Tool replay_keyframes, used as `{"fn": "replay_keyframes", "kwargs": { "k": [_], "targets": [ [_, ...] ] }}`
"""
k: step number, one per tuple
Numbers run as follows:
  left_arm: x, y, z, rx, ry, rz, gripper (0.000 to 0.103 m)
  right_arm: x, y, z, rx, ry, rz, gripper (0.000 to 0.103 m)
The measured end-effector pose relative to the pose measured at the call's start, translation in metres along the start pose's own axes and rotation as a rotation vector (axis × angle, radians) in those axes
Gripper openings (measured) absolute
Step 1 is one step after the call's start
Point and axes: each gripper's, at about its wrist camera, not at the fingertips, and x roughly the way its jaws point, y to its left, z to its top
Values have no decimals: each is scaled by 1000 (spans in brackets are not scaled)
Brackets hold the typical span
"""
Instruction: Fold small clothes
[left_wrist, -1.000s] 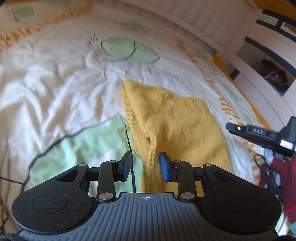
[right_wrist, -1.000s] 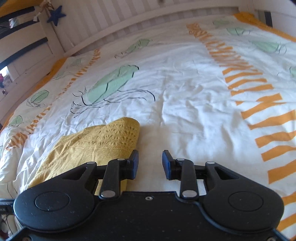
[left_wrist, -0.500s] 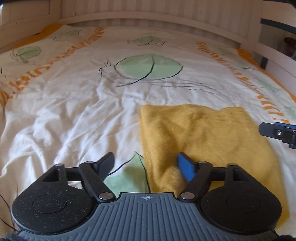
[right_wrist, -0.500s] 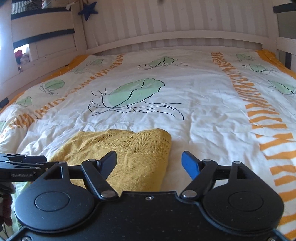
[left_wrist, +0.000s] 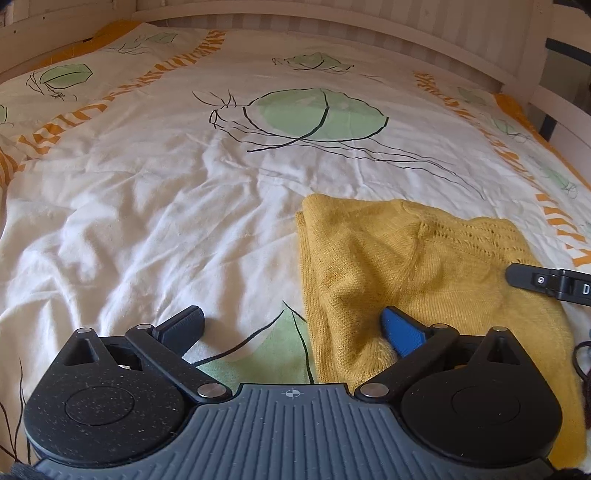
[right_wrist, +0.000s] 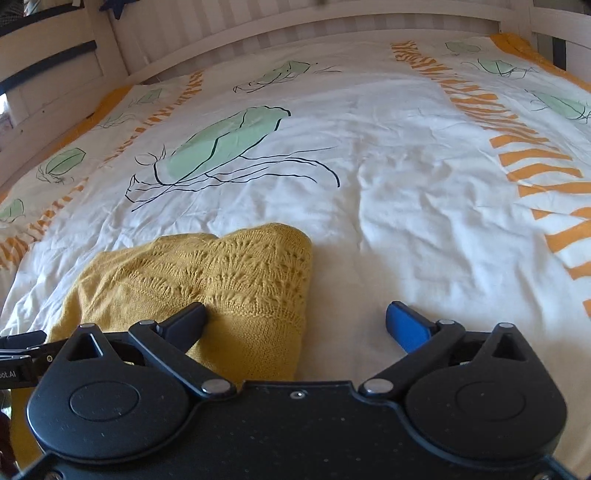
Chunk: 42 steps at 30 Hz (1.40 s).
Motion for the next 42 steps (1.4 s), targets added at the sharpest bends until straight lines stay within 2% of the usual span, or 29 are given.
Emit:
{"fn": "replay_keyframes", "kwargs": {
  "k": [7, 13, 19, 25, 28, 32, 38, 42],
  "targets": [
    [-14, -9, 4, 52, 1, 64, 102, -36, 0, 2, -1, -53, -52, 103],
    [-45, -16, 5, 79, -30, 138, 101, -83, 5, -4, -18, -123, -101, 103],
    [-89, -22, -3, 70, -75, 138, 101, -126, 14, -16, -20, -181, -129, 103],
    [-123, -39, -20, 141, -127, 190, 101, -159, 33, -34, -66, -189, -105, 102],
    [-134, -43, -29, 147, -122, 174, 101, -171, 45, -46, -87, -194, -136, 102],
    [-142, -43, -40, 94, -80, 97, 101, -181, 52, -59, -80, -181, -191, 102],
    [-143, -46, -55, 68, -23, 59, 101, -183, 46, -70, 41, -85, -111, 102],
    [-142, -47, -65, 65, 7, 48, 101, -183, 47, -82, 54, -42, -122, 102]
  ]
}}
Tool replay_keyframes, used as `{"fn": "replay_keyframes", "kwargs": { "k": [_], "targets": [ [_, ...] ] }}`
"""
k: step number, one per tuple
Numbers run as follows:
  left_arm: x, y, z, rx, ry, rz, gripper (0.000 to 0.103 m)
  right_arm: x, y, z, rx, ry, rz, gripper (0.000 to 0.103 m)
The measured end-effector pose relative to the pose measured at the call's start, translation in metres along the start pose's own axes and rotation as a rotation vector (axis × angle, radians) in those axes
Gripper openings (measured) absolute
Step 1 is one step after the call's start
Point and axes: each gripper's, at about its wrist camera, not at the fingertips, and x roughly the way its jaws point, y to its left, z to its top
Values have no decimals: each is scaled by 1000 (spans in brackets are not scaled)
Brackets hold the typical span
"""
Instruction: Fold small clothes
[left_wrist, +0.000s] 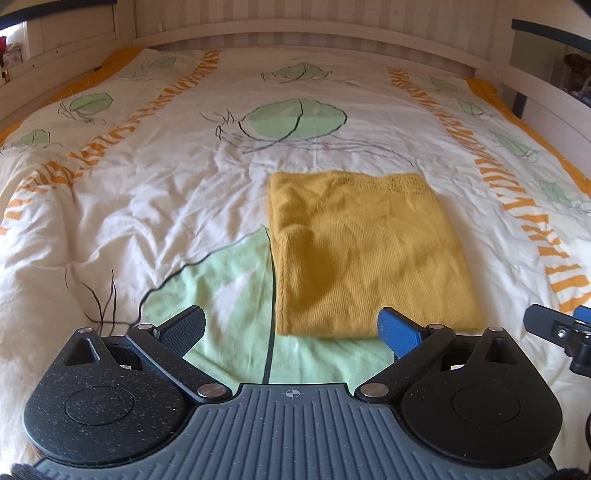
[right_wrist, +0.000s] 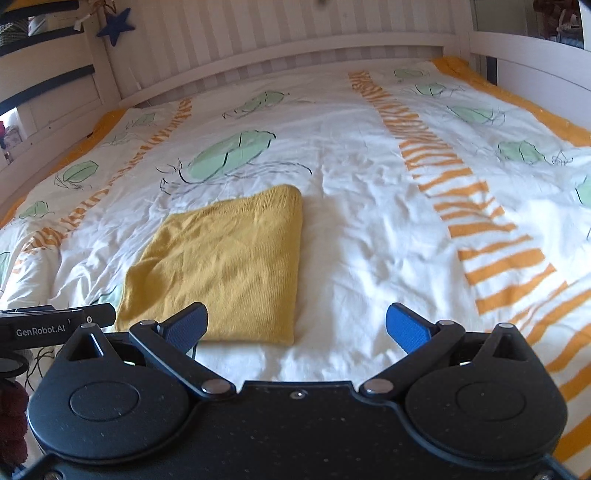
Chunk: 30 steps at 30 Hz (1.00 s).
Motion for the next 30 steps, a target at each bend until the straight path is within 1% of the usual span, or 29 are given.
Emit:
{"fn": "replay_keyframes", "kwargs": {
  "k": [10, 17, 30],
  "targets": [
    [4, 2, -20, 7, 60, 16, 101, 4, 8, -14, -63, 66, -41, 102],
    [4, 4, -24, -1, 73, 26, 101, 6, 10, -16, -67, 83, -39, 102],
    [5, 6, -25, -4, 83, 23, 101, 11, 17, -17, -88, 106, -32, 102]
  ]
}}
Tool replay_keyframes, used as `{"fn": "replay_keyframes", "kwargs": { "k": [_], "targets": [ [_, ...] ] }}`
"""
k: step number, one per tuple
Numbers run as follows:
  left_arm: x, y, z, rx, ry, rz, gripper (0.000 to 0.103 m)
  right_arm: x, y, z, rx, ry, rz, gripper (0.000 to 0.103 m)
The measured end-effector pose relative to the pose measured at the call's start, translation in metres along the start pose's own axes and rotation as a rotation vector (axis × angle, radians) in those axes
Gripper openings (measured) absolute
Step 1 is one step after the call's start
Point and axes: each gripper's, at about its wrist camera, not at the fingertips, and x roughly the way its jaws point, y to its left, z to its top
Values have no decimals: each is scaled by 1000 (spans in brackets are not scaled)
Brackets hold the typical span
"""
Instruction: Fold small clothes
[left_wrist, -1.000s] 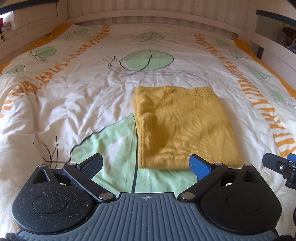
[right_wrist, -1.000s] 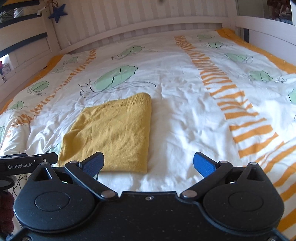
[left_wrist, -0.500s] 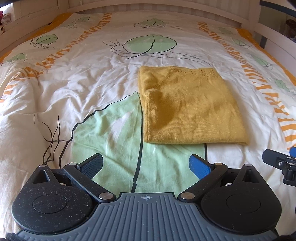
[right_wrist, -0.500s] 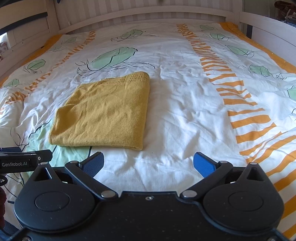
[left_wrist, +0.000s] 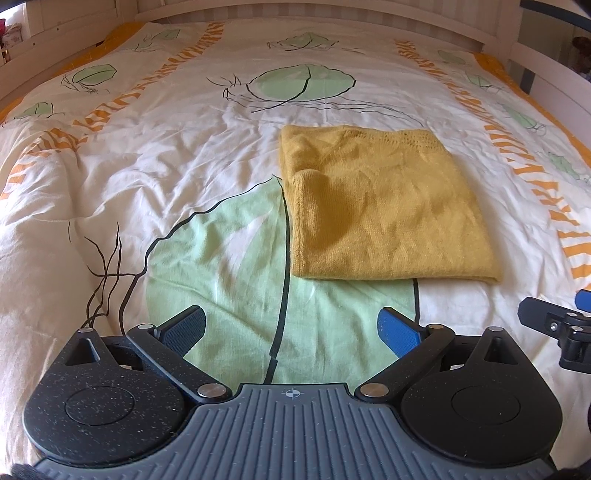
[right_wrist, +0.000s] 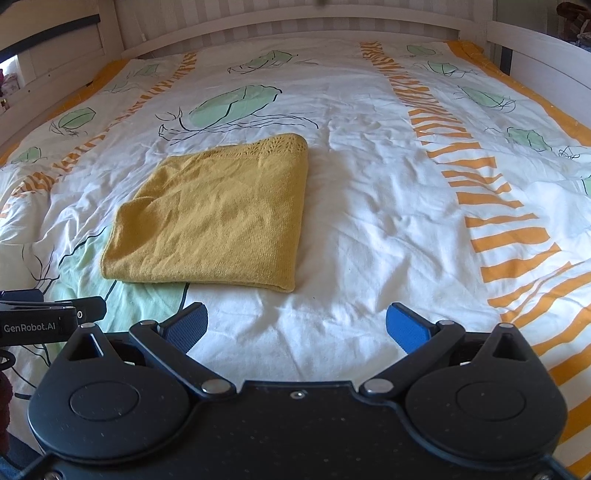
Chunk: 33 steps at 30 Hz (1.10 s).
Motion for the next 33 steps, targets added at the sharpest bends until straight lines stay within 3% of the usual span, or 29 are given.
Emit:
{"fn": "replay_keyframes", "kwargs": {
  "k": [33],
  "targets": [
    [10, 3, 12, 8, 27, 3, 101, 16, 8, 10, -35, 40, 7, 102]
  ]
}}
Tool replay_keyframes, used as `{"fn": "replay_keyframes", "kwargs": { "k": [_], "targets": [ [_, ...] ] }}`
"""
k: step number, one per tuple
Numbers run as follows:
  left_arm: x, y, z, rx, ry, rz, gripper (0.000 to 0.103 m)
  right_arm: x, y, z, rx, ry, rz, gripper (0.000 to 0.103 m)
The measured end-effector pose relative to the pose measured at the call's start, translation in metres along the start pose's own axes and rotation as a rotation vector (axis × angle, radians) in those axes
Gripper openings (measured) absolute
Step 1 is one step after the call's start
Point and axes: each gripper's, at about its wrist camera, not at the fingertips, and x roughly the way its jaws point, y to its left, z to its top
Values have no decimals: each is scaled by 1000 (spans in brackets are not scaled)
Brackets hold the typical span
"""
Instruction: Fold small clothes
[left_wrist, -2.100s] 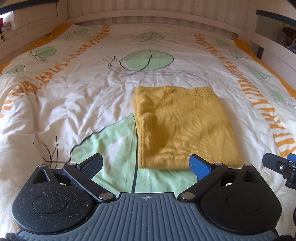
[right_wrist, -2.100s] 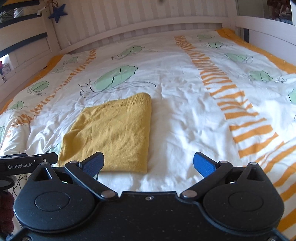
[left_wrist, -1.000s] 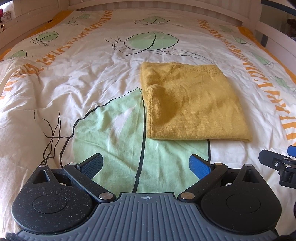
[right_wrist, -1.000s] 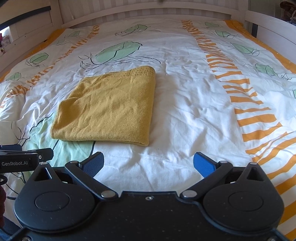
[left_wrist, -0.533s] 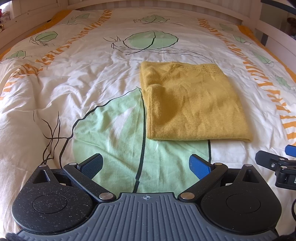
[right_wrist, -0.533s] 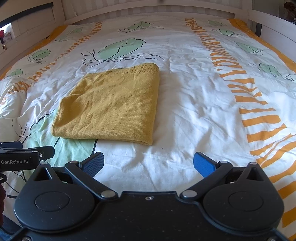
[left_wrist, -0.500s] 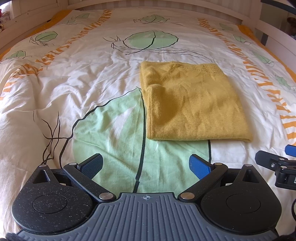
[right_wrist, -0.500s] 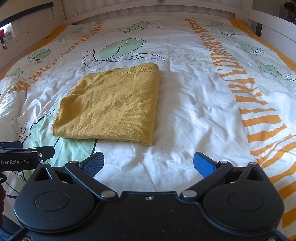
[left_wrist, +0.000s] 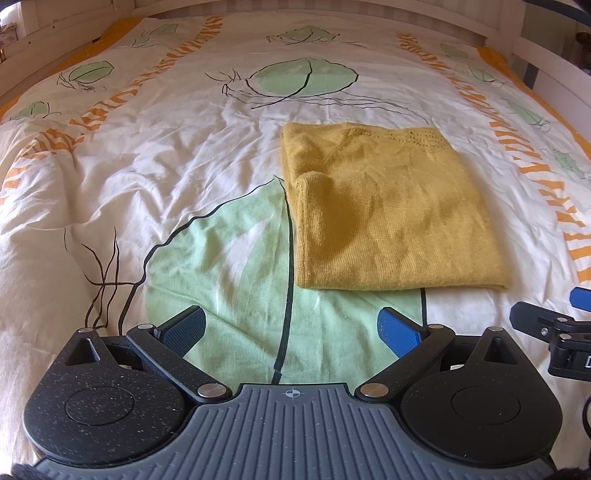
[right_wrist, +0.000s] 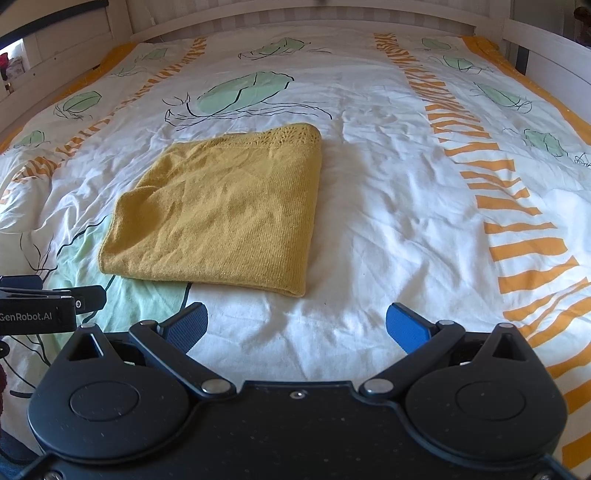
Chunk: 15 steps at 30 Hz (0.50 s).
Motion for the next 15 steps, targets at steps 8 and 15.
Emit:
{"fn": "replay_keyframes", "kwargs": {
  "k": [8, 15],
  "targets": [
    [3, 0, 2, 3, 11, 6, 101, 5, 1, 3, -7, 14, 6, 102],
    [4, 0, 1, 6, 11, 4, 101, 4, 2, 1, -6, 16, 9, 102]
  ]
}}
